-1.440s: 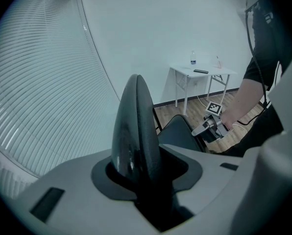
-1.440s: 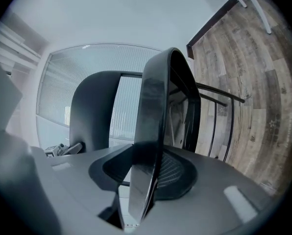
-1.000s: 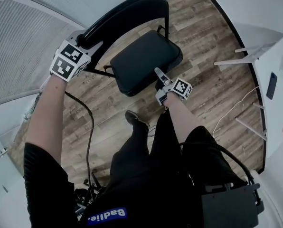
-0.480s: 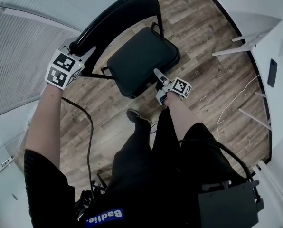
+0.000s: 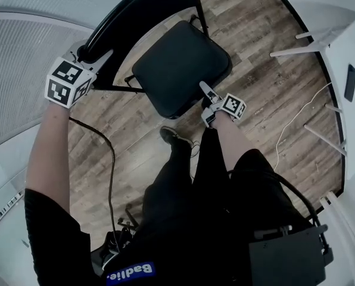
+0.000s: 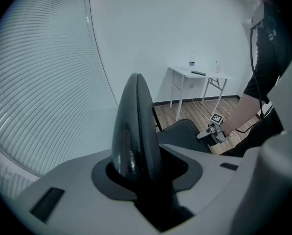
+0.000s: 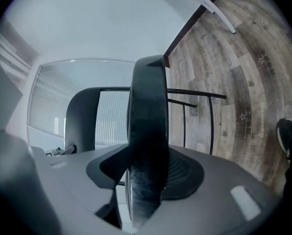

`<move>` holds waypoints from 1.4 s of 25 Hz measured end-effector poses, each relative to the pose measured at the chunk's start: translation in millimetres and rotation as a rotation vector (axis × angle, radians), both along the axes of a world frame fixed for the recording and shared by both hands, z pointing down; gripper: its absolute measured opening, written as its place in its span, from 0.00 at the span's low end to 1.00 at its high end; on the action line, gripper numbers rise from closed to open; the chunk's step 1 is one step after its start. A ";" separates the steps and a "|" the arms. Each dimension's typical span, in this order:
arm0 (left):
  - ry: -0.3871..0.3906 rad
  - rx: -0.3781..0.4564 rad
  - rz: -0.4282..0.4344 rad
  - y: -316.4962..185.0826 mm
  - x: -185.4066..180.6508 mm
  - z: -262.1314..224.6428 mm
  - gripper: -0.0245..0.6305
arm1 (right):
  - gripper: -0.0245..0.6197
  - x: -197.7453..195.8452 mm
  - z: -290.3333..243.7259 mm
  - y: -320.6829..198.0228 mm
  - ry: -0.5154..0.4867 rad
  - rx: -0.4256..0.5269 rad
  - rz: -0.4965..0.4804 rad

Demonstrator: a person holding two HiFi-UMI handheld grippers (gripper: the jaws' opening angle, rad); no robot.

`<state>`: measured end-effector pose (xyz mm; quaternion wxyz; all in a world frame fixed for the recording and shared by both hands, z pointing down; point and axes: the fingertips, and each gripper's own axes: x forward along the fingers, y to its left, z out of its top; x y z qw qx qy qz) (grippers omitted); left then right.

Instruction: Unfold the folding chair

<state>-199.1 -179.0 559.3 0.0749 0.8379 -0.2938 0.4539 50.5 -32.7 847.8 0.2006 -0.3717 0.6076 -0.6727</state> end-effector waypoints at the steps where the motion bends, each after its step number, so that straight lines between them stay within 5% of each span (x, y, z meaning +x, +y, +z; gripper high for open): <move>1: 0.003 -0.001 0.000 -0.8 -0.8 1.8 0.26 | 0.30 1.4 4.2 1.5 0.002 -0.003 0.004; 14: 0.042 -0.027 0.003 -0.2 -3.5 30.7 0.26 | 0.36 24.8 67.3 32.0 0.050 -0.098 0.045; 35: 0.109 -0.070 -0.001 -36.0 -15.9 77.9 0.28 | 0.45 45.7 140.2 43.9 0.039 -0.125 0.063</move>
